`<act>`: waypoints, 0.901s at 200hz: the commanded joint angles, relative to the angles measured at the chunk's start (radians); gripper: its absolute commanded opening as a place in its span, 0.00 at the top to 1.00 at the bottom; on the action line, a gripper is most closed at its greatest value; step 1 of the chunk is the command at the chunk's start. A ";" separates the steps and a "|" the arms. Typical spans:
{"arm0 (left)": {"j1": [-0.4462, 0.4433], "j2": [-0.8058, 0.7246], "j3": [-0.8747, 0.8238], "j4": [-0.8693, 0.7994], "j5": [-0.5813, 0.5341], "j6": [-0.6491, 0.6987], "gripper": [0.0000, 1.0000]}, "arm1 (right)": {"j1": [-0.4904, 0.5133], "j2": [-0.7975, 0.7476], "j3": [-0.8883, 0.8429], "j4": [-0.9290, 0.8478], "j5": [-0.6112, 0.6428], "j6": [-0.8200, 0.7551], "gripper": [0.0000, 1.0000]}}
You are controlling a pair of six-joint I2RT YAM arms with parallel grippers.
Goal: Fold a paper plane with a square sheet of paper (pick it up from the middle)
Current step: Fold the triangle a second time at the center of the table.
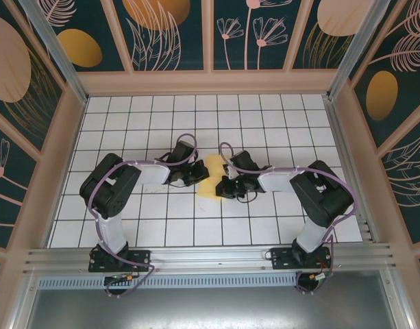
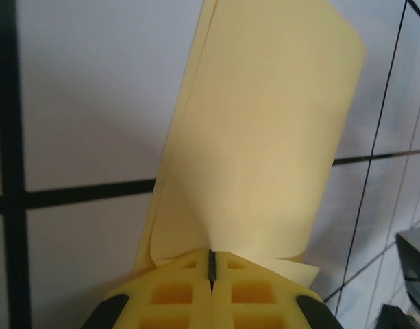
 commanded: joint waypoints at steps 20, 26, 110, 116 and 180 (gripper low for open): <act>0.002 0.014 0.007 -0.071 -0.050 0.006 0.99 | -0.006 0.015 0.128 -0.029 -0.019 -0.028 1.00; 0.002 0.014 0.007 -0.070 -0.048 0.007 0.99 | -0.006 0.031 0.138 -0.031 -0.016 -0.028 1.00; 0.002 0.020 0.011 -0.074 -0.045 0.000 0.99 | -0.009 0.084 0.025 -0.017 -0.001 -0.022 1.00; 0.002 0.021 0.013 -0.080 -0.048 0.000 0.99 | -0.008 0.072 0.012 -0.018 -0.002 -0.020 1.00; 0.002 0.031 0.015 -0.087 -0.058 -0.004 1.00 | -0.011 -0.060 -0.115 0.001 -0.028 0.005 0.98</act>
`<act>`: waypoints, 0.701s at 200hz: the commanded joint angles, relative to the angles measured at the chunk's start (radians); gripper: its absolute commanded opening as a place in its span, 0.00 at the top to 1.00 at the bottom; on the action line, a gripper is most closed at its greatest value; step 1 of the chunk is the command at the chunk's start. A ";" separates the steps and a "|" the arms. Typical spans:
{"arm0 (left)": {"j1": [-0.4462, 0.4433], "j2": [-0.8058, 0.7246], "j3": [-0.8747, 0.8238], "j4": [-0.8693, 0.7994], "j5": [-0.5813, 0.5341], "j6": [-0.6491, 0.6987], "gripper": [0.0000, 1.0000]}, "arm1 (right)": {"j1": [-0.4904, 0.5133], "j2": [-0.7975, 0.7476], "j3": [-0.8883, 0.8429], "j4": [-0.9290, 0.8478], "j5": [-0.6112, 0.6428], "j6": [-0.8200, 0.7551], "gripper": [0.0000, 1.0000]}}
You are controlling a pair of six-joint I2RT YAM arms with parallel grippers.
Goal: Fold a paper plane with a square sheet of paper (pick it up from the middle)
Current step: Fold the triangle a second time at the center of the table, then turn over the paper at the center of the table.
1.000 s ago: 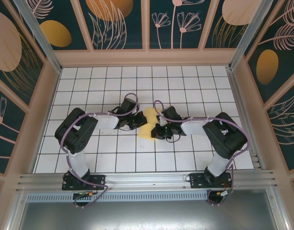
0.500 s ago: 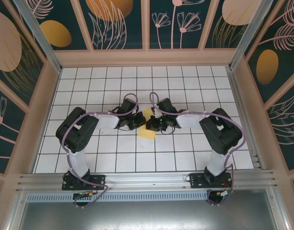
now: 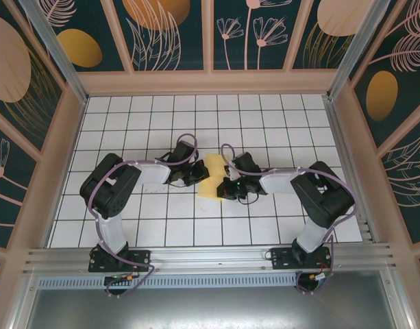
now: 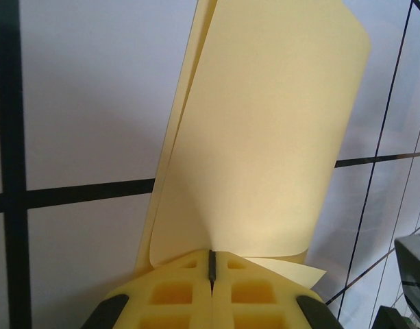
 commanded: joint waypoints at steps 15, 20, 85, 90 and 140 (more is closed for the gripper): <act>0.002 0.031 0.006 -0.068 -0.044 -0.004 1.00 | -0.011 -0.053 -0.075 -0.050 -0.018 0.022 0.97; 0.002 0.031 0.004 -0.068 -0.044 -0.003 1.00 | -0.012 -0.057 -0.081 -0.052 -0.017 0.022 0.97; 0.002 0.008 0.006 -0.055 -0.024 -0.001 0.99 | -0.057 -0.159 -0.062 -0.040 -0.001 0.040 0.94; 0.003 0.003 0.006 -0.053 -0.021 0.000 0.98 | -0.066 -0.161 -0.056 -0.032 0.004 0.048 0.91; 0.000 -0.016 0.024 -0.041 0.002 -0.008 0.97 | -0.101 -0.103 -0.010 0.042 0.015 0.127 0.72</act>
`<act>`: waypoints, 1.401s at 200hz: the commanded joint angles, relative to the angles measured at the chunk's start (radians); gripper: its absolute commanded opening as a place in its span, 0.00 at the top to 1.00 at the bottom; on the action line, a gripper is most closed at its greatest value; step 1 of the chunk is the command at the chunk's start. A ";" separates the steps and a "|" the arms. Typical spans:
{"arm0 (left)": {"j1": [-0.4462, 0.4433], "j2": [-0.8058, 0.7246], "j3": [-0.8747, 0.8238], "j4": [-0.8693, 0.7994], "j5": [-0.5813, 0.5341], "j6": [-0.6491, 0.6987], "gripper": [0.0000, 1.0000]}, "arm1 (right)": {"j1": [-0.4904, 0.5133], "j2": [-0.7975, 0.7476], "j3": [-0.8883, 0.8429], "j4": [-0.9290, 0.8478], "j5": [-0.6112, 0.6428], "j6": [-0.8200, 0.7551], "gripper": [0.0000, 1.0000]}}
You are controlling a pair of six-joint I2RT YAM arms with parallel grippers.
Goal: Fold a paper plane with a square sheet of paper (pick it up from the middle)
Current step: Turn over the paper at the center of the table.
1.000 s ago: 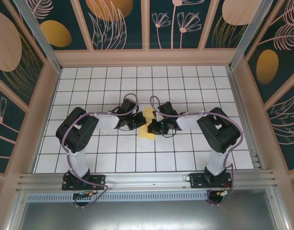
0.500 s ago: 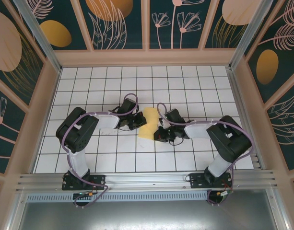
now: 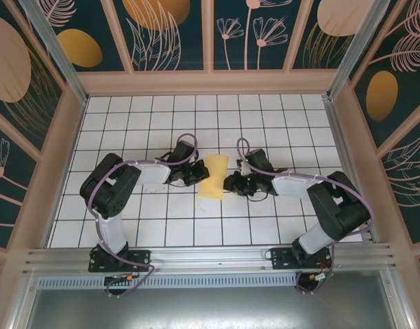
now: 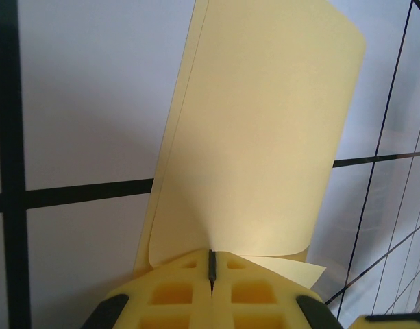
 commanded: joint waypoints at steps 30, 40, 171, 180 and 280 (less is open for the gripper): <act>0.001 -0.018 0.017 -0.040 -0.008 -0.012 0.97 | -0.033 0.084 0.059 0.066 -0.004 0.066 0.68; 0.001 -0.018 0.011 -0.036 -0.007 -0.015 0.97 | -0.033 0.097 0.065 0.057 0.007 0.076 0.68; 0.001 -0.026 -0.003 -0.029 -0.007 -0.022 0.98 | -0.019 0.183 0.052 0.110 0.002 0.128 0.68; 0.002 -0.026 -0.003 -0.030 -0.007 -0.022 0.97 | -0.017 0.187 0.052 0.117 -0.001 0.133 0.68; 0.002 -0.053 -0.019 -0.029 -0.027 -0.037 0.97 | -0.015 0.172 0.062 0.267 -0.048 0.210 0.68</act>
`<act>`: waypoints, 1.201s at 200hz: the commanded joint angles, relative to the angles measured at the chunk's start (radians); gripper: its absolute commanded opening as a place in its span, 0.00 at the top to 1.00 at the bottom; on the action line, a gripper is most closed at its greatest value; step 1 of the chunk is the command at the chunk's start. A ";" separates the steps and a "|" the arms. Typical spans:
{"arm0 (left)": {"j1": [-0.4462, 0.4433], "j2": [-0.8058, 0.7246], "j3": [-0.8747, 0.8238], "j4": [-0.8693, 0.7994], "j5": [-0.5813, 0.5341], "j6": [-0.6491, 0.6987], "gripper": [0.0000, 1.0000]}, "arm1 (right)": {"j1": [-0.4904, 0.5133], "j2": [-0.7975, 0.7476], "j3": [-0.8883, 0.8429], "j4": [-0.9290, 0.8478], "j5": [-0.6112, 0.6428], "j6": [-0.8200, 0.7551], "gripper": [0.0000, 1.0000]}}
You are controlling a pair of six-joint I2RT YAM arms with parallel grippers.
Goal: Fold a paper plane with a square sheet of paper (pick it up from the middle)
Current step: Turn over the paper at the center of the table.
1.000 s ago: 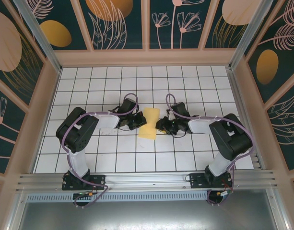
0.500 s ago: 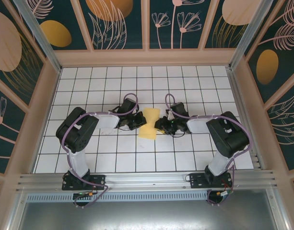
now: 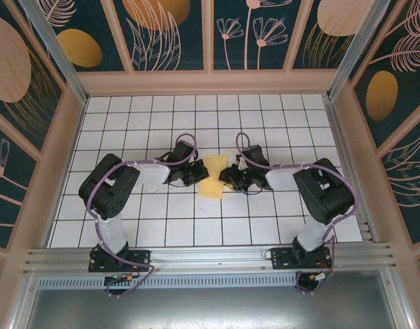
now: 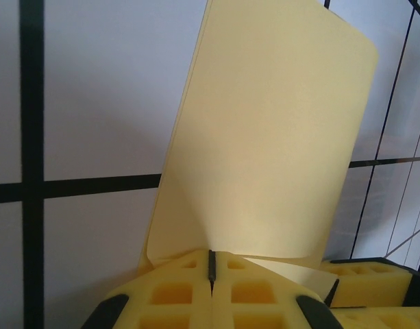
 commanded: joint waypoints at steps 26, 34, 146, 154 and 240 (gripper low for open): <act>0.001 -0.046 -0.011 -0.011 -0.013 -0.024 0.97 | 0.025 0.017 -0.012 0.147 -0.043 0.027 0.73; 0.001 -0.051 -0.009 -0.008 -0.010 -0.026 0.97 | 0.025 0.020 -0.014 0.157 -0.046 0.026 0.75; 0.002 -0.385 -0.077 -0.054 -0.288 -0.048 0.87 | 0.022 -0.118 0.141 -0.217 0.114 -0.215 0.99; 0.003 -0.422 -0.092 -0.055 -0.327 -0.048 0.86 | 0.022 -0.147 0.173 -0.298 0.170 -0.255 0.99; 0.002 -0.716 -0.273 0.052 -0.611 -0.063 0.71 | 0.103 -0.182 0.590 -1.042 0.982 -0.455 0.98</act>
